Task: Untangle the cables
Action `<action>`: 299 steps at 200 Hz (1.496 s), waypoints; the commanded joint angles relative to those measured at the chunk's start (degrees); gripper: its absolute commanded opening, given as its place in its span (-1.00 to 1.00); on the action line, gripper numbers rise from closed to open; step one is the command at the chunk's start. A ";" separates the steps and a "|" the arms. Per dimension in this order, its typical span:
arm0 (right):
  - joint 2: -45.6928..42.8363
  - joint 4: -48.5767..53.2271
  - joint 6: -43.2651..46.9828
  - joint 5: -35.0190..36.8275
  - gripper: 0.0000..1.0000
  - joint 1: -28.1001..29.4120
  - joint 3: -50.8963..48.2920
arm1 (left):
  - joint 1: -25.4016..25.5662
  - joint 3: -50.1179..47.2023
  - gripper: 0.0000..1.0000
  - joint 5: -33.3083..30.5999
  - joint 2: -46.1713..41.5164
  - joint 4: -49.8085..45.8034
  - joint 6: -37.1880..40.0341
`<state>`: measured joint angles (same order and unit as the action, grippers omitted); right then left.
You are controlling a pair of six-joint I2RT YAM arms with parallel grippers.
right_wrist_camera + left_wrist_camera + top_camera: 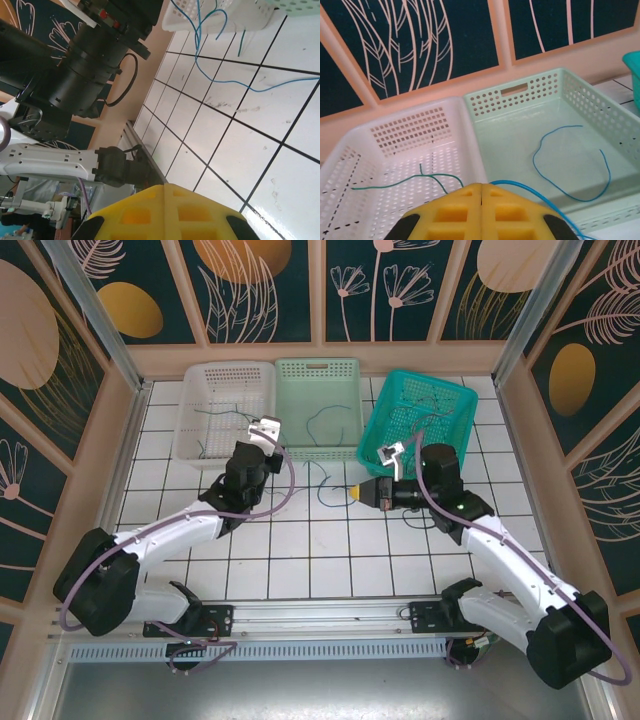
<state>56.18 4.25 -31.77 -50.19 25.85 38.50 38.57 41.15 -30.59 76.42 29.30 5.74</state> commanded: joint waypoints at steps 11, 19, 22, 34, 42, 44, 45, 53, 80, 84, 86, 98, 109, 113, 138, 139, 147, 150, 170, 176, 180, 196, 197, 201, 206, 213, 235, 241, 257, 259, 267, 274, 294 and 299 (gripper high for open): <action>0.64 5.32 3.43 6.24 -1.00 -0.31 1.71 | 0.03 -0.54 -0.86 2.19 -1.83 -1.15 -1.07; 0.96 4.67 3.38 8.14 -0.96 -0.19 1.24 | 0.05 -0.39 -0.85 4.13 -2.04 -1.33 -2.25; 1.10 3.96 3.27 8.95 -0.87 -0.12 0.96 | 0.02 -0.25 -0.85 4.80 -2.11 -1.53 -2.75; 1.14 -0.17 1.99 11.96 -0.64 0.57 -0.93 | 0.03 0.53 -0.86 6.58 -2.17 -2.63 -4.62; 1.03 -3.55 0.79 14.16 -0.48 1.41 -2.64 | 0.03 1.11 -0.87 7.71 -2.15 -3.51 -5.75; 0.97 -4.49 0.45 14.58 -0.43 1.60 -2.86 | 0.04 1.30 -0.87 7.88 -2.15 -3.76 -6.05; 0.96 -5.03 0.38 14.85 -0.41 1.68 -3.06 | 0.07 1.30 -0.87 7.94 -2.15 -3.87 -6.16; 1.02 -8.41 -0.79 16.36 -0.21 2.51 -4.36 | 0.05 1.80 -0.87 9.02 -2.23 -4.60 -7.35; 2.76 -17.41 -3.30 22.34 0.21 6.15 -6.17 | 0.10 2.42 -0.89 12.18 -2.19 -5.40 -11.32; 3.42 -18.04 -3.23 22.94 0.23 6.93 -5.89 | 0.11 2.61 -0.90 12.53 -2.08 -5.57 -11.96; 3.74 -18.44 -3.17 23.19 0.24 7.35 -5.72 | 0.17 2.66 -0.90 12.69 -1.98 -5.64 -12.19; 6.14 -20.50 -2.95 24.16 0.28 9.19 -4.50 | 0.11 3.31 -0.92 13.40 -1.40 -6.33 -13.64; 8.39 -22.80 -3.22 24.35 0.29 10.44 -3.60 | 0.12 3.67 -0.93 13.77 -1.00 -6.77 -14.79; 9.17 -23.71 -3.46 24.48 0.29 10.74 -3.42 | 0.13 3.83 -0.94 13.80 -0.91 -6.87 -15.15; 13.81 -28.07 -4.44 26.62 0.29 12.99 -2.22 | 0.27 4.15 -0.94 14.83 -0.59 -6.80 -17.44; 13.97 -28.07 -4.44 26.80 0.29 13.04 -2.17 | 0.27 4.18 -0.94 14.93 -0.58 -6.80 -17.52; 15.30 -29.04 -4.44 27.63 0.28 13.75 -1.63 | 0.20 4.37 -0.94 15.58 -0.40 -6.71 -18.06; 15.76 -29.48 -4.44 27.75 0.28 13.93 -1.52 | 0.29 4.42 -0.94 15.72 -0.37 -6.79 -18.12; 18.27 -32.45 -4.75 29.19 0.25 14.73 -0.51 | 0.66 4.64 -0.94 15.89 0.20 -6.66 -19.02; 18.95 -32.97 -4.92 29.80 0.24 14.84 -0.17 | 0.69 4.65 -0.94 16.08 0.34 -6.55 -19.25; 19.44 -33.36 -5.03 30.08 0.23 14.89 0.02 | 0.83 4.69 -0.94 16.25 0.39 -6.47 -19.34; 21.35 -35.33 -5.66 30.59 0.19 15.11 0.81 | 1.10 4.92 -0.93 16.26 0.94 -6.45 -19.67; 21.52 -35.43 -5.71 30.59 0.18 15.15 0.84 | 1.09 4.91 -0.93 16.26 0.97 -6.45 -19.69; 22.09 -35.82 -5.83 30.59 0.18 15.17 1.12 | 1.19 4.91 -0.93 16.37 1.03 -6.45 -19.72; 22.84 -36.29 -5.85 30.45 0.17 15.28 1.53 | 1.23 5.02 -0.93 16.35 1.09 -6.45 -19.84; 23.96 -36.26 -5.76 30.33 0.16 15.36 2.37 | 1.27 4.92 -0.93 16.35 1.17 -6.38 -19.90; 27.25 -35.52 -5.41 30.73 0.08 15.45 5.00 | 1.46 4.73 -0.92 16.66 1.23 -5.62 -20.32; 27.99 -35.26 -5.41 31.29 0.03 15.47 5.49 | 1.57 4.81 -0.92 16.86 1.35 -5.56 -20.40; 29.77 -33.59 -4.89 33.05 -0.20 15.47 6.89 | 1.56 4.91 -0.92 17.18 1.43 -5.33 -20.74; 29.95 -33.43 -4.88 33.21 -0.23 15.46 7.04 | 1.55 4.84 -0.92 17.22 1.42 -5.31 -20.74; 30.52 -33.08 -4.73 33.40 -0.33 15.46 7.36 | 1.60 4.70 -0.92 17.35 1.30 -5.07 -20.99; 30.82 -33.23 -4.64 33.13 -0.43 15.46 7.40 | 1.60 4.48 -0.92 17.43 0.97 -4.88 -21.19; 30.94 -33.36 -4.06 32.32 -0.85 15.50 7.31 | 1.59 3.77 -0.91 17.95 0.48 -3.99 -21.52; 30.85 -33.28 -3.86 32.06 -0.94 15.55 7.24 | 1.52 3.61 -0.91 17.69 0.40 -3.98 -21.42</action>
<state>86.80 -28.08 -36.38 -18.26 40.99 43.94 39.77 44.27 -13.69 77.32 23.35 -14.39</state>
